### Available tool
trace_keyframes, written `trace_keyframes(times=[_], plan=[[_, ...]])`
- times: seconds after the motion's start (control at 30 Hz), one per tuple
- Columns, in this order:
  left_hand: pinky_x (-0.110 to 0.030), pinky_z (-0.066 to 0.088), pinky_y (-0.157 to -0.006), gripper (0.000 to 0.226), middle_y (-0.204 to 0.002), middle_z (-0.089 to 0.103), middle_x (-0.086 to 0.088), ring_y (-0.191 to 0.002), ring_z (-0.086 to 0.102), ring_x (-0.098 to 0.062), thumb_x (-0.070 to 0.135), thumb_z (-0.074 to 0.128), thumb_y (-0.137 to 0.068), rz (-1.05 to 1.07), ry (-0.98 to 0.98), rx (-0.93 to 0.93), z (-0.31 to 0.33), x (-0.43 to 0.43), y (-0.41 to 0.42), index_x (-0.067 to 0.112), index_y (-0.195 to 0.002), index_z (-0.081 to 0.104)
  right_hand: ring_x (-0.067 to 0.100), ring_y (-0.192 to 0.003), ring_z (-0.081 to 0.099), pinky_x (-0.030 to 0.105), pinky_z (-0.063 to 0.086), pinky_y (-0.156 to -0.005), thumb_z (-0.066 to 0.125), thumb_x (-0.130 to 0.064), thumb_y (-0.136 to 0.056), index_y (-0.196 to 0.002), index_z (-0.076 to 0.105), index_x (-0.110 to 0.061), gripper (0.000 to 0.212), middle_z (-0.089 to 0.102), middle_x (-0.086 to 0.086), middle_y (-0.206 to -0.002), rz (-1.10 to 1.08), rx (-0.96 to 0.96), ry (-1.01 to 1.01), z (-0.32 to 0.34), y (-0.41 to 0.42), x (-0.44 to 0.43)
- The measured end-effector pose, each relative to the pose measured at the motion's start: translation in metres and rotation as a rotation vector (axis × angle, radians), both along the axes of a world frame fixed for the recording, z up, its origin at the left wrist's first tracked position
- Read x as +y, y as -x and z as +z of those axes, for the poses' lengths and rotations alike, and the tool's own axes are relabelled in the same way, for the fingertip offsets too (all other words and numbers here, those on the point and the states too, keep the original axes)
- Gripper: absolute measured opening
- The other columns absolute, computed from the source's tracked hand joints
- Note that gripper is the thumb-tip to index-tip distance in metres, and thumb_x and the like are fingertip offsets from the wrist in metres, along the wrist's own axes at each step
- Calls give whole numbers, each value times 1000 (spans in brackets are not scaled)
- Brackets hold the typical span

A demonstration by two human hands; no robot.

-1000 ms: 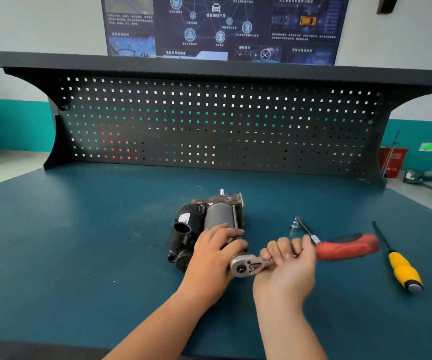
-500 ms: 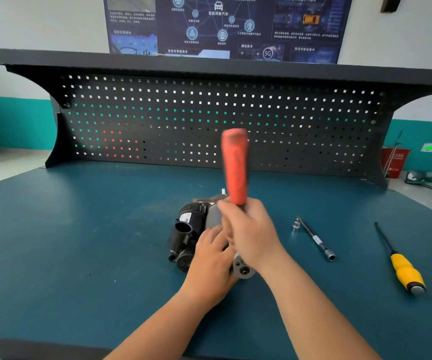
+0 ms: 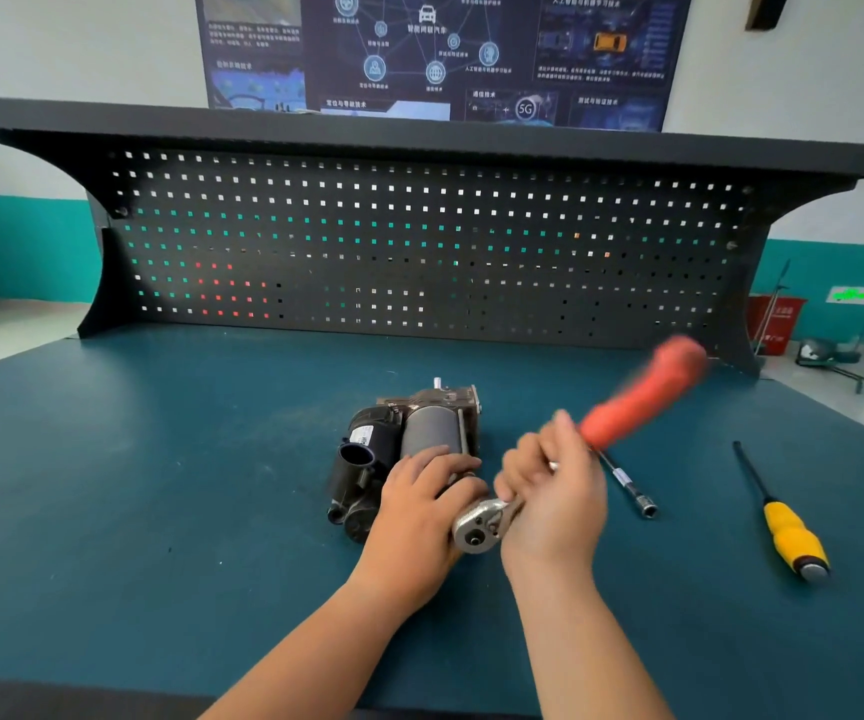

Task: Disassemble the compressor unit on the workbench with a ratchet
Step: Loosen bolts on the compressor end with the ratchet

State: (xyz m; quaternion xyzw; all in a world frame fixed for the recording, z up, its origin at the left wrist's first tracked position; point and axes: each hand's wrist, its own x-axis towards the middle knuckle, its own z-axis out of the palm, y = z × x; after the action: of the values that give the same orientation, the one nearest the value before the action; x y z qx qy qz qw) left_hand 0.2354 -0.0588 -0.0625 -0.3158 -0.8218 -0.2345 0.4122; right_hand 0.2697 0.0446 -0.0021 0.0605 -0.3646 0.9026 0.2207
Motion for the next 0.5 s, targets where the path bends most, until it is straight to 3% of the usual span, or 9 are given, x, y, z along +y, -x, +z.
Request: trace_keyframes(times=[0.1,0.2,0.4,0.5], plan=[[-50,50,-84,26,-103,68,-7,-103,61,-34,23,50,-82,-14,13,3,-1,0,0,8,-85,71,7,-36,19,17,22,-37,36,-25,-96,-57,30,-22,40,21,-9,-44,-42,-71,403,-17,-7,6],[-50,50,-84,22,-103,68,-8,-103,62,-34,21,53,-81,-1,21,24,-1,1,0,8,-83,71,7,-36,19,17,23,-37,35,-24,-94,-58,29,-22,37,21,-10,-43,-67,-96,518,-27,-10,4],[-52,49,-84,29,-103,68,-9,-103,61,-36,25,49,-82,-14,-7,-4,-3,1,1,5,-86,70,8,-35,19,18,22,-36,45,-14,-88,-52,31,-22,40,22,-8,-41,-43,-20,42,-1,-4,0],[-50,50,-85,23,-100,68,-9,-101,62,-36,21,60,-77,25,-4,46,-4,1,6,5,-88,71,6,-33,21,17,22,-36,49,-15,-82,-42,37,-24,43,25,-9,-38,11,35,-265,5,1,-5]])
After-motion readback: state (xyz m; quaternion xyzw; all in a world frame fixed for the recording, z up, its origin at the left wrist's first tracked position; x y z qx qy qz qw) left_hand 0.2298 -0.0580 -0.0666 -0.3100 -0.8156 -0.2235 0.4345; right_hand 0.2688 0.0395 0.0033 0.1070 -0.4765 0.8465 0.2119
